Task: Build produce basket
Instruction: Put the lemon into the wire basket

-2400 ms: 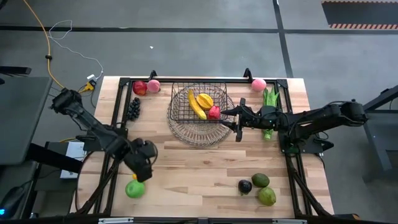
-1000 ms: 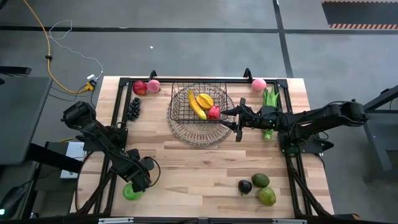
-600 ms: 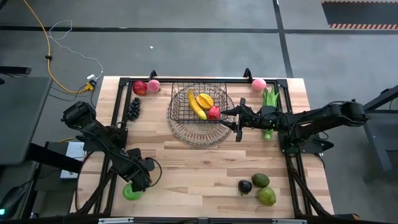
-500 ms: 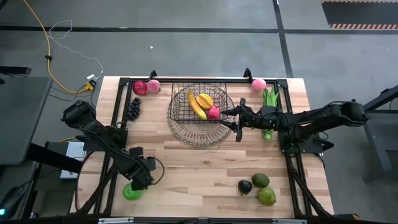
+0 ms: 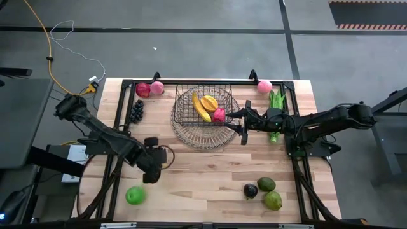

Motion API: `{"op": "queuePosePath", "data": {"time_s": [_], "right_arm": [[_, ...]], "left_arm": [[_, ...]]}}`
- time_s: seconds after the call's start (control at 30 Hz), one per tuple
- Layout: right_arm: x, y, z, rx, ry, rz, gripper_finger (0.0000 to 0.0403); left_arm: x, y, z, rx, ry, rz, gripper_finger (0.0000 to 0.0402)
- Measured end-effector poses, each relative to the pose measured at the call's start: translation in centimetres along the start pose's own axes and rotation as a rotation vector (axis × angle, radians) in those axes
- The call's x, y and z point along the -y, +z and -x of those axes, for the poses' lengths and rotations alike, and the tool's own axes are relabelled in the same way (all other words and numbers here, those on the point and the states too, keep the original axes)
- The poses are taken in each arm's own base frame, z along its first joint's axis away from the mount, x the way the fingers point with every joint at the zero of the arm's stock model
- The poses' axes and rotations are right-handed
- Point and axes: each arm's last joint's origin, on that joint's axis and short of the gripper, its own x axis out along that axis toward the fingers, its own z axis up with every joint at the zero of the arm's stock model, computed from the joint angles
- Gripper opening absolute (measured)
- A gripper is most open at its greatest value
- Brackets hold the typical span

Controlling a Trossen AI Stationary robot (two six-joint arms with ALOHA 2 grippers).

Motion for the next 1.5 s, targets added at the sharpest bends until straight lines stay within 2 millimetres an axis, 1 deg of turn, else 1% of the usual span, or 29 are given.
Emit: {"op": "queuePosePath", "data": {"time_s": [0.2,0.27,0.33,0.43,0.57,0.7,0.8,0.9,1.5], "right_arm": [[0.0,0.0,0.0,-0.001,0.0,-0.003,0.0185],[0.0,0.0,0.0,0.0,0.0,-0.003,0.0185],[0.0,0.0,0.0,-0.003,0.0,-0.003,0.0185],[0.0,0.0,0.0,-0.003,0.0,-0.003,0.0185],[0.0,0.0,0.0,-0.004,0.0,0.0,0.0185],[0.0,-0.1,0.0,-0.008,0.0,0.003,0.0185],[0.0,-0.1,0.0,-0.009,0.0,0.019,0.0185],[0.0,-0.1,0.0,-0.01,0.0,0.02,0.0185],[0.0,-0.1,0.0,-0.012,0.0,0.028,0.0185]], "left_arm": [[-1.4,2.1,3.9,0.482,0.129,-0.094,0.016],[-2.0,2.5,4.6,0.602,0.136,-0.118,0.016],[-2.9,2.9,4.9,0.716,0.128,-0.133,0.016],[-4.5,3.0,4.4,0.863,0.089,-0.135,0.016],[-7.2,2.5,2.1,1.017,0.058,-0.071,0.0161],[-9.6,1.5,0.2,1.137,0.074,0.055,0.0161],[-10.7,0.9,-0.8,1.187,0.05,0.121,0.0161],[-11.0,0.4,-1.1,1.224,0.024,0.129,0.0161],[-11.0,0.3,-1.1,1.231,0.021,0.143,0.0161]]}}
